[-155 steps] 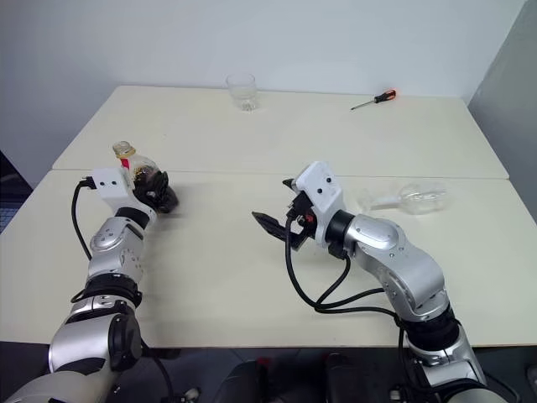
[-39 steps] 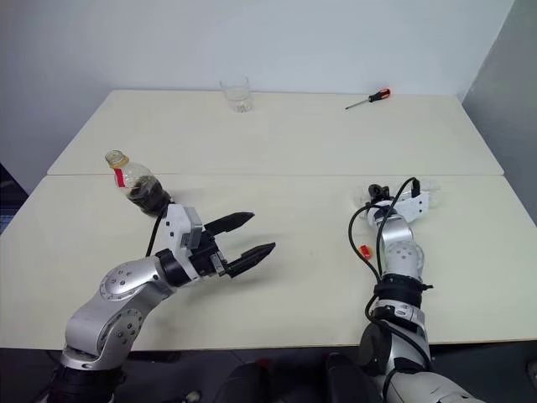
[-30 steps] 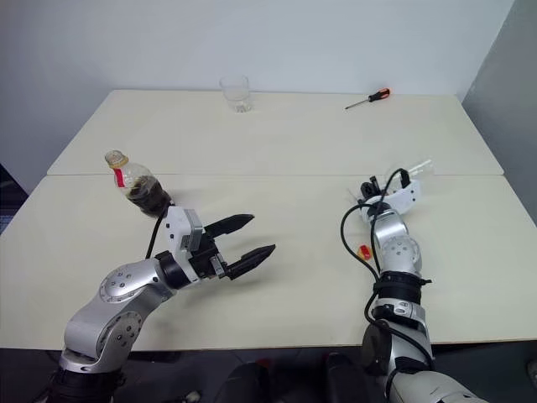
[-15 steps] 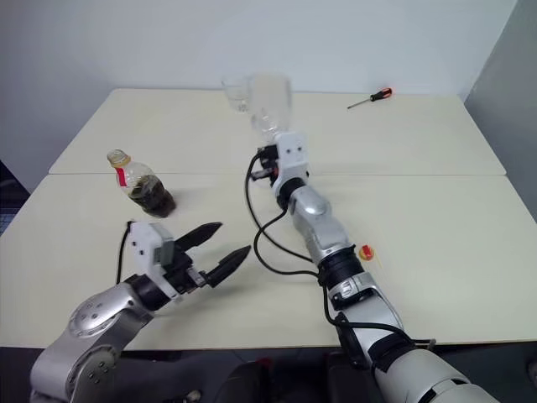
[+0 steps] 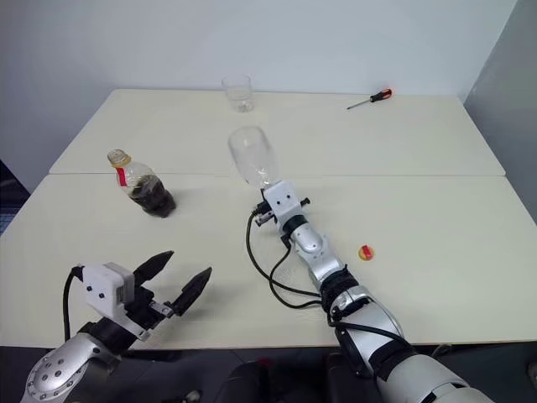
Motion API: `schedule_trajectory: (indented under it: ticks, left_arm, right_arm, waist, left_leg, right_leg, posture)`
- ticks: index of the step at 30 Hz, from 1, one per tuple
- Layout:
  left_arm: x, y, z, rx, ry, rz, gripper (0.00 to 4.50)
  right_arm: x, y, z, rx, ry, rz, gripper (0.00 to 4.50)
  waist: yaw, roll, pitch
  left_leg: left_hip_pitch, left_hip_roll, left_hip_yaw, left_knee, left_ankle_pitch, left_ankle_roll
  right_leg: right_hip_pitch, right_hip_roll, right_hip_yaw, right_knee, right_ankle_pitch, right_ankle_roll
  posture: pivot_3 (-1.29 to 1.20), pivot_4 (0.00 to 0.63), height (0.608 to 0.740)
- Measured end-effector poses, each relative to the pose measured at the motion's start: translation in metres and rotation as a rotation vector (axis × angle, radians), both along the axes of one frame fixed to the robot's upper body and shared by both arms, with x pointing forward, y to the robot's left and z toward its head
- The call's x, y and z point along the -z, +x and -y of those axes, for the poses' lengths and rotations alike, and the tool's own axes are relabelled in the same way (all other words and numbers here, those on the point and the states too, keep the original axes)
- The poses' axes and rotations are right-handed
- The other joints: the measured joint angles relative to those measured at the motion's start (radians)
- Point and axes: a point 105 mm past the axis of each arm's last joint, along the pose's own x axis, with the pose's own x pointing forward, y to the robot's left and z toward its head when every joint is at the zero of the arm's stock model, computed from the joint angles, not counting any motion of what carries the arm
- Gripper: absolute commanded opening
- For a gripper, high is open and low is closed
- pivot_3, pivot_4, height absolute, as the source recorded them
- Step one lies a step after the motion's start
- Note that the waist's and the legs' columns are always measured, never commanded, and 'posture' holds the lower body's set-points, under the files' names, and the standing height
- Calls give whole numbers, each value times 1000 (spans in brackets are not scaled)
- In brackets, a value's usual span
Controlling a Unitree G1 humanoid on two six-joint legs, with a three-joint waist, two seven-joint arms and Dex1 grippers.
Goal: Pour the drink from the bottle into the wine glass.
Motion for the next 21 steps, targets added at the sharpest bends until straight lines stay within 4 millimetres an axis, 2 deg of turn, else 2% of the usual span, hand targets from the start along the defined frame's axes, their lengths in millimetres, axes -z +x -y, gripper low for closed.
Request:
schedule_trajectory:
  ticks: [6,11,13,16,21]
  left_arm:
    - [-2,2,0,-9,-3,12,4500]
    - [-9,8,10,10,-12,34,4500]
    - [-14,11,14,19,-13,47,4500]
    - [-21,16,18,27,-10,62,4500]
    - [-24,21,20,31,-8,56,4500]
  right_arm:
    - [4,2,8,-14,77,-64,155]
    - [6,2,8,-21,80,-78,155]
    - [7,2,8,-18,75,-79,902]
    - [19,2,11,0,57,-125,1830]
    - [20,1,11,-1,53,-123,3627]
  waist:
    - [1,0,0]
    - [1,0,-1]
    - [1,-1,-1]
    - [0,-1,-1]
    - [-1,-1,-1]
  left_leg:
    - [0,0,-1,0,0,0]
    - [1,0,0,0,0,0]
    - [1,0,-1,0,0,0]
    - [1,0,-1,0,0,0]
    - [1,0,-1,0,0,0]
  right_leg:
    - [1,0,0,0,0,0]
    - [1,0,0,0,0,0]
    - [1,0,0,0,0,0]
    - [1,0,0,1,0,0]
    - [1,0,0,1,0,0]
  posture:
    - [0,150,740]
    - [0,150,740]
    - [0,150,740]
    - [0,150,740]
    - [0,150,740]
